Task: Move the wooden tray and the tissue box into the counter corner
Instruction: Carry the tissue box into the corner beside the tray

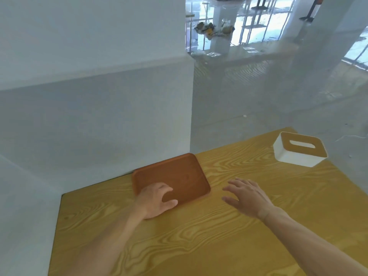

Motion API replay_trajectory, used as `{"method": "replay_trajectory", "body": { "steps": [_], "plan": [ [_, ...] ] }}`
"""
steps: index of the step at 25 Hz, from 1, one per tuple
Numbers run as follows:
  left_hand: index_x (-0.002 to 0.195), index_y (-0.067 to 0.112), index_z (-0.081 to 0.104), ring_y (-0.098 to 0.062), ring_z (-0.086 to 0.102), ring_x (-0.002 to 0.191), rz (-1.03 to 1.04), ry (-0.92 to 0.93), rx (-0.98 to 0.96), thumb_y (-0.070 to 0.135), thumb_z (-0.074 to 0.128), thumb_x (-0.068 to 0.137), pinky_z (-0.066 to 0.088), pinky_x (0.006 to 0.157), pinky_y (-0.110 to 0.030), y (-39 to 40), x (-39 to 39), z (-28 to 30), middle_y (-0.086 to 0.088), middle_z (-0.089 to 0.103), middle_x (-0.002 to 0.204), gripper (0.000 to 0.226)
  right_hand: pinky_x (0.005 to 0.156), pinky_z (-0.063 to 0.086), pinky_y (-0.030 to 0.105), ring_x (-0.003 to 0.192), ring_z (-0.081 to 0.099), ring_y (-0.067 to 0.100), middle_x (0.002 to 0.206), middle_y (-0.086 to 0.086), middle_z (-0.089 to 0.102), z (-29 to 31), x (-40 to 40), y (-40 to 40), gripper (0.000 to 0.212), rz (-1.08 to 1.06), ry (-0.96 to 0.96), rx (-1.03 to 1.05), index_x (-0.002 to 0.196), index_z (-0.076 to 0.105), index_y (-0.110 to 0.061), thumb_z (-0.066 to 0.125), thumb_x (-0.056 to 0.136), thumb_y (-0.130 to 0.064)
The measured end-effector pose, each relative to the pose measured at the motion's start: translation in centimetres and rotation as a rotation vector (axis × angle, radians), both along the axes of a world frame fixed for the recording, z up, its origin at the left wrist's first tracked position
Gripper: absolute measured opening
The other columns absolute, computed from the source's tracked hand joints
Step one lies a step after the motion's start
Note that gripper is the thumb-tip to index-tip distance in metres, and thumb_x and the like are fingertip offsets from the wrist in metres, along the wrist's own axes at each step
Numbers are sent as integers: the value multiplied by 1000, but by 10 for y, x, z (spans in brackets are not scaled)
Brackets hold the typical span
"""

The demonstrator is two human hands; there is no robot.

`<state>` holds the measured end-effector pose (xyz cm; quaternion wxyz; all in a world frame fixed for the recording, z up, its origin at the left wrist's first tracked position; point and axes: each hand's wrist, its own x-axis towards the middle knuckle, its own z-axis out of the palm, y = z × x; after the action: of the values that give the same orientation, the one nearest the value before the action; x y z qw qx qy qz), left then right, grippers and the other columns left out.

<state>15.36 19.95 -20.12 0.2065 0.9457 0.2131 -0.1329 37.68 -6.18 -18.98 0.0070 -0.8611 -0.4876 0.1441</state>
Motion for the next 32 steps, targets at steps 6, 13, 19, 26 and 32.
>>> {"method": "replay_trajectory", "body": {
  "steps": [6, 13, 19, 26, 32],
  "plan": [
    [142, 28, 49, -11, 36, 138, -194, -128, 35, 70, 42, 89, 28, 113, -35, -113, 64, 47, 6, 44, 151, 68, 120, 14, 40, 150, 20, 13, 157, -10, 40, 42, 19, -144, 50, -98, -35, 82, 138, 53, -43, 34, 97, -66],
    [142, 33, 45, -19, 38, 138, -378, -100, 26, 69, 43, 90, 30, 113, -43, -276, 140, 89, 7, 39, 153, 64, 116, 21, 35, 144, 32, 10, 151, -13, 47, 79, 35, -356, 49, -257, -111, 135, 137, 54, -40, 39, 97, -64],
    [143, 34, 44, -13, 36, 139, -473, -105, 32, 69, 49, 88, 25, 113, -39, -363, 179, 99, 10, 39, 153, 65, 113, 31, 36, 137, 41, 8, 145, -16, 52, 85, 51, -454, 48, -349, -119, 135, 136, 55, -41, 40, 96, -63],
    [142, 37, 43, -13, 33, 141, -472, -83, 60, 77, 47, 82, 23, 116, -42, -358, 220, 92, 11, 39, 153, 72, 114, 30, 37, 139, 39, 11, 150, -12, 48, 70, 98, -449, 51, -308, -68, 146, 140, 51, -40, 45, 94, -63],
    [144, 39, 40, -17, 32, 142, -394, -80, 107, 79, 45, 77, 24, 117, -45, -320, 267, 79, 11, 38, 154, 78, 114, 27, 37, 142, 35, 12, 155, -11, 41, 61, 160, -401, 59, -231, -38, 125, 146, 43, -39, 46, 93, -66]
  ]
}}
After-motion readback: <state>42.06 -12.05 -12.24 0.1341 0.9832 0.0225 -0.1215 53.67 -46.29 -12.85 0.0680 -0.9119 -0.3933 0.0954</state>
